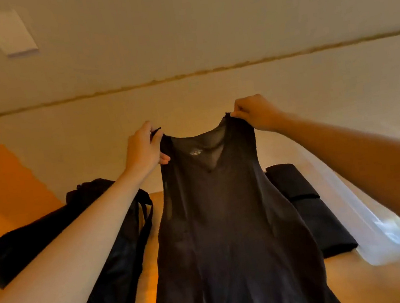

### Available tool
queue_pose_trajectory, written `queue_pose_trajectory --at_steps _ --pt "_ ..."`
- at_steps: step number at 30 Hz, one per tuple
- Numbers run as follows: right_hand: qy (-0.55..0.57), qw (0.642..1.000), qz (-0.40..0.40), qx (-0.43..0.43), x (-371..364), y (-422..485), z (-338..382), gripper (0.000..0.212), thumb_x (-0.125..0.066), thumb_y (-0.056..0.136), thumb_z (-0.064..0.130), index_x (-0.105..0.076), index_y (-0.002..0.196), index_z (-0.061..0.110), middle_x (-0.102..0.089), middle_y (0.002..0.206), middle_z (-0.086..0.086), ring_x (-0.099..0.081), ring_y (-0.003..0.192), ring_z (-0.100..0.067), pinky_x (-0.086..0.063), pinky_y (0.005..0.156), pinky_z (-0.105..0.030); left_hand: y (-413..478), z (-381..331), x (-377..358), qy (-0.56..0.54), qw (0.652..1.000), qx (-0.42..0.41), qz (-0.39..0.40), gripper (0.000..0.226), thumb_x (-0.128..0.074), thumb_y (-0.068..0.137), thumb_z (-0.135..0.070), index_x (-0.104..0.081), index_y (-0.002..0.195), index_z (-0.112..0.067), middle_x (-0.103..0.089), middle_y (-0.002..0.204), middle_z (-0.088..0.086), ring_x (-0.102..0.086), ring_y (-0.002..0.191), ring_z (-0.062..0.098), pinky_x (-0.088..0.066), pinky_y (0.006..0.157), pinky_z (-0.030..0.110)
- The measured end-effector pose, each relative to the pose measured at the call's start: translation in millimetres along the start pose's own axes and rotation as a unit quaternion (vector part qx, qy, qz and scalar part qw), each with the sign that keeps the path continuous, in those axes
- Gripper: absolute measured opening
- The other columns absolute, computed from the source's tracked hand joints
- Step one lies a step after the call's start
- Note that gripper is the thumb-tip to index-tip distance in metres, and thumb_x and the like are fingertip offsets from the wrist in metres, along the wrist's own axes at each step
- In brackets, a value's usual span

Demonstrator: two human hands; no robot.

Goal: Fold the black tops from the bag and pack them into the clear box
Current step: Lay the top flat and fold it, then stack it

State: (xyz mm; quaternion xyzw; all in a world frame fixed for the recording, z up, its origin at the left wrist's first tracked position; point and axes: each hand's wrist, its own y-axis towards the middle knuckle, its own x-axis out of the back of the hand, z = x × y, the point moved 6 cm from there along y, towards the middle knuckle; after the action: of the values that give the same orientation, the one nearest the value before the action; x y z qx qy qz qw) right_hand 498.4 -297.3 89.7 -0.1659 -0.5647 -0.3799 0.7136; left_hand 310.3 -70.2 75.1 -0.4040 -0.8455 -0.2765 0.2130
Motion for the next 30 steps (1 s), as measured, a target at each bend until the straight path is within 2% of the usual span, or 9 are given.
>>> queue_pose_trajectory --at_steps 3,5,10,14,17,19,23,26,30 --pt "0.0 0.998 0.027 -0.048 -66 20 -23 0.03 -0.05 0.107 0.034 -0.062 0.098 0.009 -0.067 0.096 -0.013 -0.062 0.091 -0.033 -0.048 0.076 -0.039 5 58 -43 -0.087 0.989 0.11 0.037 0.012 -0.047 0.109 -0.022 -0.05 0.109 -0.011 -0.058 0.113 0.013 -0.074 0.081 0.023 -0.061 0.062 0.027" --pt "0.005 0.997 0.037 -0.06 -104 16 -30 0.028 -0.051 0.106 0.034 -0.063 0.116 0.01 -0.067 0.112 -0.013 -0.062 0.103 -0.034 -0.049 0.084 -0.041 -3 88 -70 -0.029 0.989 0.119 0.085 0.021 -0.047 0.109 -0.027 -0.052 0.124 -0.013 -0.056 0.133 0.01 -0.068 0.109 0.024 -0.058 0.082 0.031" --pt "0.003 0.998 0.058 -0.017 -163 -44 -18 0.044 -0.049 0.105 0.043 -0.052 0.144 0.022 -0.052 0.146 -0.008 -0.044 0.136 -0.03 -0.038 0.11 -0.043 -86 112 -119 0.174 0.952 0.036 0.248 0.054 -0.041 0.107 -0.047 -0.031 0.158 -0.031 -0.009 0.17 -0.006 -0.008 0.157 0.021 -0.02 0.122 0.037" --pt "-0.033 0.995 0.082 -0.035 -192 -129 -1 0.064 -0.029 0.103 0.063 -0.033 0.159 0.03 -0.025 0.167 -0.006 -0.014 0.157 -0.027 -0.014 0.126 -0.042 -165 118 -142 0.316 0.908 -0.009 0.275 0.072 -0.013 0.101 -0.069 0.0 0.163 -0.035 0.016 0.17 0.001 0.02 0.155 0.022 0.009 0.125 0.04" --pt "-0.093 0.985 0.136 -0.059 -223 -175 2 0.077 0.002 0.095 0.074 -0.001 0.162 0.037 0.005 0.171 -0.005 0.015 0.156 -0.024 0.01 0.125 -0.041 -188 124 -148 0.376 0.892 -0.029 0.249 0.08 0.003 0.093 -0.073 0.008 0.162 -0.034 0.021 0.168 0.005 0.023 0.155 0.026 0.011 0.126 0.047" --pt "-0.091 0.983 0.133 -0.084 -230 -184 -3 0.074 0.004 0.096 0.074 0.006 0.161 0.038 0.012 0.17 -0.004 0.02 0.155 -0.023 0.012 0.125 -0.042 -184 131 -145 0.385 0.892 -0.027 0.233 0.081 0.004 0.091 -0.075 0.009 0.162 -0.035 0.02 0.169 0.004 0.021 0.155 0.025 0.009 0.127 0.047" --pt "-0.064 0.985 0.134 -0.091 -212 -191 -4 0.069 -0.013 0.102 0.065 0.001 0.162 0.036 0.008 0.171 -0.005 0.012 0.157 -0.024 0.004 0.127 -0.041 -178 134 -130 0.369 0.899 -0.037 0.233 0.086 0.006 0.088 -0.075 0.005 0.163 -0.033 0.014 0.171 0.006 0.018 0.156 0.024 0.006 0.128 0.044" --pt "0.008 0.997 0.035 -0.067 -178 -235 5 0.062 -0.034 0.104 0.058 -0.029 0.16 0.031 -0.021 0.168 -0.003 -0.016 0.156 -0.023 -0.018 0.124 -0.041 -207 115 -105 0.316 0.93 -0.056 0.178 0.08 -0.009 0.096 -0.071 -0.009 0.164 -0.029 0.004 0.172 0.007 0.01 0.158 0.024 0.003 0.127 0.04" --pt "0.013 0.997 0.016 -0.074 -180 -321 -7 0.063 -0.026 0.104 0.062 -0.045 0.153 0.028 -0.034 0.164 -0.006 -0.026 0.153 -0.023 -0.018 0.123 -0.036 -286 103 -96 0.295 0.924 -0.095 0.225 0.081 -0.011 0.096 -0.077 -0.018 0.163 -0.033 0.003 0.172 0.002 0.01 0.158 0.018 0.002 0.127 0.038"
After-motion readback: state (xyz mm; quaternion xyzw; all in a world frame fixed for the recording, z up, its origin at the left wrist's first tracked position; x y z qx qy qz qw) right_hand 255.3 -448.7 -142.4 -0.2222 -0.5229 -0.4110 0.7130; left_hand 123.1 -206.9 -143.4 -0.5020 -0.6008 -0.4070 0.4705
